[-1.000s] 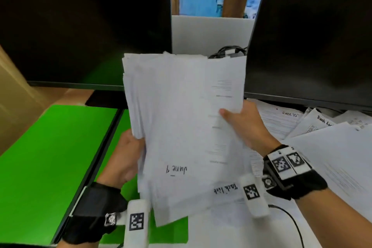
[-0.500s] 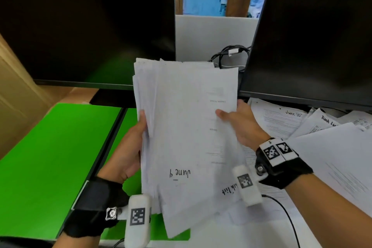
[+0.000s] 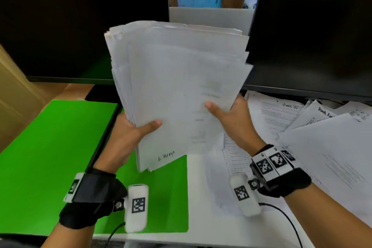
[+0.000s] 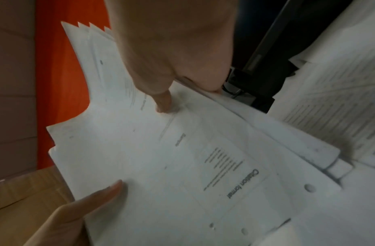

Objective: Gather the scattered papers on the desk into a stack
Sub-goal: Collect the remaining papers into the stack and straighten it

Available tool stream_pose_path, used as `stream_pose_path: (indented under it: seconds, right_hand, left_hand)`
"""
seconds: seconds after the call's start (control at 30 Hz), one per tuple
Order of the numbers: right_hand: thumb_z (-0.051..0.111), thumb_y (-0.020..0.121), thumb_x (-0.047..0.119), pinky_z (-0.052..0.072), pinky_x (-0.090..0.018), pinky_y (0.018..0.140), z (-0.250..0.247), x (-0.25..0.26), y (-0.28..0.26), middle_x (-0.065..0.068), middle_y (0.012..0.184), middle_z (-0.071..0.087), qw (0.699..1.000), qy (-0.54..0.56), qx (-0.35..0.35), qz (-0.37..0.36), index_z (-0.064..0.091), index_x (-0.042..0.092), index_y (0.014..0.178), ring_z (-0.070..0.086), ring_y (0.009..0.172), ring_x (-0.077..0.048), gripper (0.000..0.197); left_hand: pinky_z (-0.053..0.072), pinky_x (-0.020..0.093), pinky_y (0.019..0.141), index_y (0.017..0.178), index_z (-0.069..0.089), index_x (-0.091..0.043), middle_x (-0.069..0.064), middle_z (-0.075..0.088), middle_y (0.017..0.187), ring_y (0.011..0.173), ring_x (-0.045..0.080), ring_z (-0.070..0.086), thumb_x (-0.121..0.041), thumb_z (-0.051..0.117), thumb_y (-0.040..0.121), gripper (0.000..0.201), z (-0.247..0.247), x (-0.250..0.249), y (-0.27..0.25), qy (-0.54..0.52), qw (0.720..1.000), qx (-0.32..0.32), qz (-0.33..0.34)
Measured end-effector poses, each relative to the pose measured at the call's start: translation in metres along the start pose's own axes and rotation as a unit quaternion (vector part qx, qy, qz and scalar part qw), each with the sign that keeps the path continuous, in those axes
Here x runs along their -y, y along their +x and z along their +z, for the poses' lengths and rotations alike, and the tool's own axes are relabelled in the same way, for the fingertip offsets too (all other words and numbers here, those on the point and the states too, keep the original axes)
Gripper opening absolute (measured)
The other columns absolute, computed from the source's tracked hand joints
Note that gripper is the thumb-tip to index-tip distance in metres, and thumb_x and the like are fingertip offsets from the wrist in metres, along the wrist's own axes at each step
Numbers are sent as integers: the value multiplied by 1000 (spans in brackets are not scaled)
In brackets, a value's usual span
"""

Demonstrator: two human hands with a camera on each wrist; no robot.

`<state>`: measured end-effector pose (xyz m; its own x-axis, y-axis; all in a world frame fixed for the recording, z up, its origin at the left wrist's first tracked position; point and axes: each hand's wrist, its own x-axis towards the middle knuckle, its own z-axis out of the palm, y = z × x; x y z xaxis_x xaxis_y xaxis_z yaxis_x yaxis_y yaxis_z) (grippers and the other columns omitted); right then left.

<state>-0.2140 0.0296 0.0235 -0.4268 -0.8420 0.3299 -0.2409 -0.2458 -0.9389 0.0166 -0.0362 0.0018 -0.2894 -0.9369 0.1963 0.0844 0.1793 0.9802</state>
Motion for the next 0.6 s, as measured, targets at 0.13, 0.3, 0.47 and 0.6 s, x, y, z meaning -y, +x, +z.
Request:
stream_pose_path:
  seconds: [0.13,0.3,0.47,0.6]
  right_hand:
    - [64,90,10,55,-17,84,5,-1,-2,8,108,66,1000,-15,5,-9,58,11,121,65,94,7,32]
    - [61,92,14,52,-21,91,6,5,0,2,121,64,999,-9,32,-21,53,10,128,62,110,-7,37]
    - [55,94,9,45,-26,87,-27,-34,-5,0,110,58,940,-303,146,55,52,14,127,52,96,-10,33]
    - [63,90,31,50,-39,90,-106,-55,-2,-9,117,55,844,-515,70,132,56,13,122,55,106,-24,38]
  left_hand:
    - [54,27,78,102,67,-20,-17,75,93,89,5,70,3,73,79,33,0,-3,1,32,998,-44,39]
    - [53,14,72,102,66,-21,-17,75,92,91,3,70,2,68,83,30,1,2,-4,14,997,-31,66]
    - [51,12,65,96,68,-27,-25,72,80,80,-2,67,-7,66,90,20,1,23,1,69,993,-80,44]
    - [51,15,69,100,68,-24,-19,71,88,80,-3,66,-8,66,90,19,4,18,3,68,992,-85,64]
